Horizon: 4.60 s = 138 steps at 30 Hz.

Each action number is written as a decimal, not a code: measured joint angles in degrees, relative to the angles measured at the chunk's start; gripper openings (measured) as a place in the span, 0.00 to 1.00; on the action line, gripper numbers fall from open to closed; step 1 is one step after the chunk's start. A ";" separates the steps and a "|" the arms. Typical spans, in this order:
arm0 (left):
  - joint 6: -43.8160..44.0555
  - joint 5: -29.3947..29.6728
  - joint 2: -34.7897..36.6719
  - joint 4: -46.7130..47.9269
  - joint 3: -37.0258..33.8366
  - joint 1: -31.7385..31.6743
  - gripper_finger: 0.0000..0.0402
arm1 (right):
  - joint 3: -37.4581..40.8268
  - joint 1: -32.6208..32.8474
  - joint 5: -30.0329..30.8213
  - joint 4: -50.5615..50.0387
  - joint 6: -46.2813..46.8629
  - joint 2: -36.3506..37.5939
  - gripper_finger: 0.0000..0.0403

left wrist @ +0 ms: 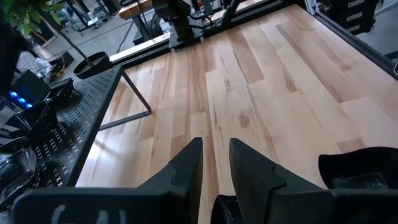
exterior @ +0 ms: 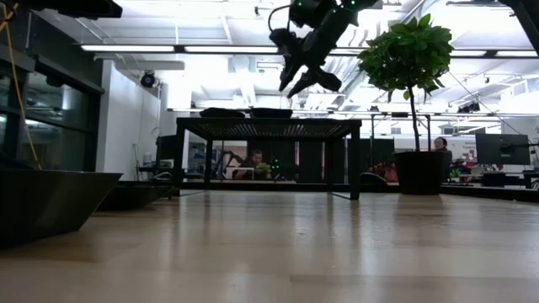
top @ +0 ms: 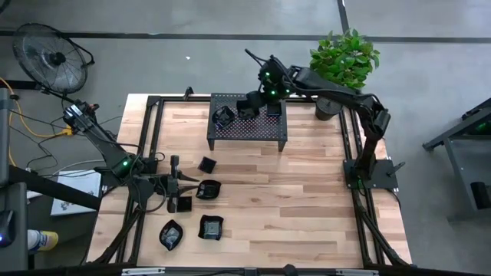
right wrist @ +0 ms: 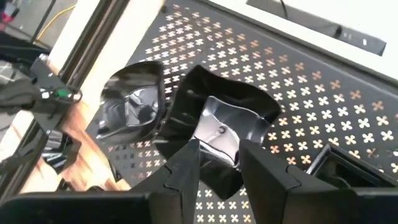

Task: Pick & Place Mini shaped plates
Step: Stack the distorted square plate on top of the distorted square plate on the shelf

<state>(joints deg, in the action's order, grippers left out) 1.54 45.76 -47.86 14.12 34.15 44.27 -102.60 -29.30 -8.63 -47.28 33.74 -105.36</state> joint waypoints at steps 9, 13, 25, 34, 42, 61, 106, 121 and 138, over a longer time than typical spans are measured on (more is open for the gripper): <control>0.75 -0.17 0.00 0.66 0.00 0.01 0.19 | -0.09 4.87 4.40 -0.14 -6.24 4.73 0.27; 1.40 -0.17 0.00 1.32 0.00 0.00 0.19 | -0.16 8.80 6.31 -0.38 -10.44 6.47 0.27; 2.13 -0.15 0.00 1.93 0.00 0.00 0.19 | 0.04 23.75 13.38 -0.91 -16.43 6.56 0.27; 3.63 -6.26 -2.34 2.40 0.00 0.00 0.19 | 0.06 33.38 24.11 -8.33 -16.05 6.51 0.27; 11.82 -12.65 -11.45 1.80 0.00 0.00 0.19 | 7.49 38.66 33.11 -8.91 -12.81 6.51 0.27; 37.77 -25.22 -19.28 1.55 0.00 0.00 0.19 | 27.76 46.48 48.39 -2.82 4.63 6.45 0.27; 75.40 -29.14 -36.61 -6.46 4.15 0.00 0.19 | 31.95 58.34 50.50 1.67 8.69 6.45 0.27; 78.21 -30.84 -38.75 -7.67 4.15 -0.04 0.19 | 31.95 58.34 52.09 1.67 8.24 6.45 0.27; 73.26 -31.32 -38.66 -8.25 4.15 -0.04 0.01 | 31.97 58.34 52.01 1.65 8.74 6.45 0.27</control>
<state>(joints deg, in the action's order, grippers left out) 74.80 14.44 -86.52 5.87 38.30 44.23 -70.63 29.04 43.38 -45.63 42.48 -98.91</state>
